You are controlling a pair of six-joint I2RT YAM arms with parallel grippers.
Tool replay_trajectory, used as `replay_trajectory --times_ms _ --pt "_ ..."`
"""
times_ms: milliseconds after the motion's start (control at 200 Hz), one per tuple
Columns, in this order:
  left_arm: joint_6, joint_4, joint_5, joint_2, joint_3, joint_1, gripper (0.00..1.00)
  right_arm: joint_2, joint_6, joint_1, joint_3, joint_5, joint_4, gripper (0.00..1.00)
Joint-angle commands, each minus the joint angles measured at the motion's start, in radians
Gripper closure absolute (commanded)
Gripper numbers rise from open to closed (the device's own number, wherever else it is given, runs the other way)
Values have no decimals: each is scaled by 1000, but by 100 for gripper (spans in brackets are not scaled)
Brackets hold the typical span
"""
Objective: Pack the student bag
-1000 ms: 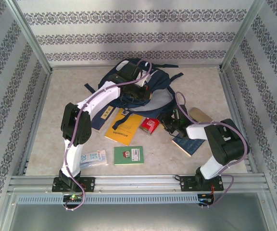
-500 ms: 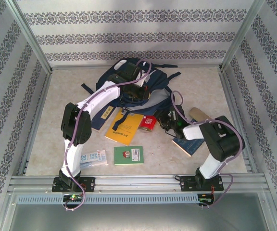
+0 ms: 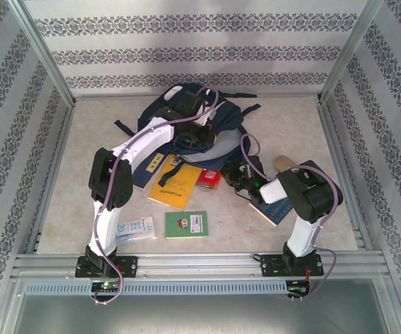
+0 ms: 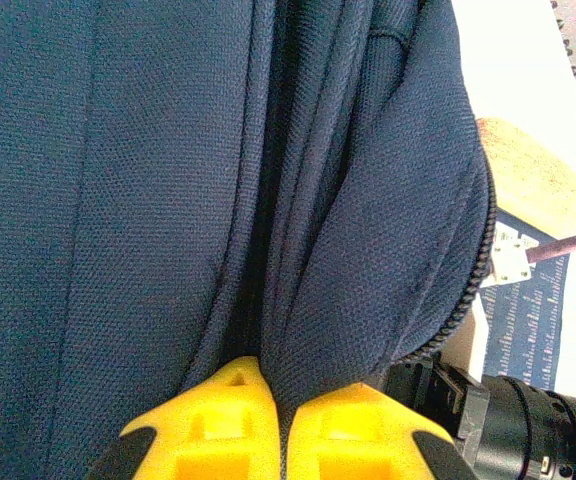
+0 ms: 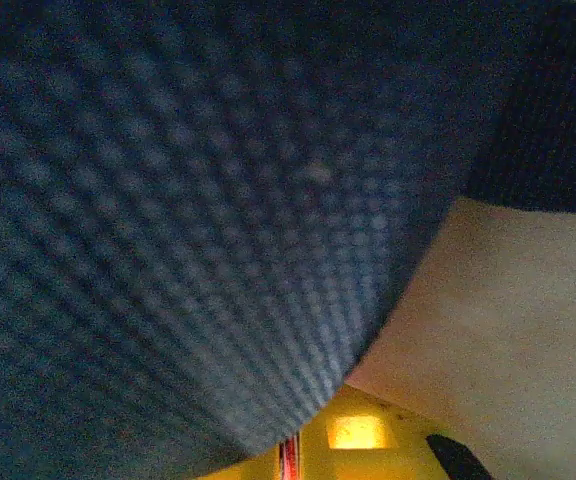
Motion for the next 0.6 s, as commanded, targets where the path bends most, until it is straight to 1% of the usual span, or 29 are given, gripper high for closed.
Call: replay_trajectory --times_ms 0,50,195,420,595 --pt "-32 -11 70 7 27 -6 100 -49 -22 28 -1 -55 30 96" --pt "-33 -10 68 5 28 -3 100 -72 -32 28 -5 -47 -2 100" --pt "-40 -9 57 -14 27 22 100 -146 -55 31 -48 -42 -72 100" --pt "-80 27 70 -44 8 91 100 -301 -109 30 -162 -41 -215 100" --pt "-99 44 82 -60 2 140 100 -436 -173 -7 -239 -83 -319 100"
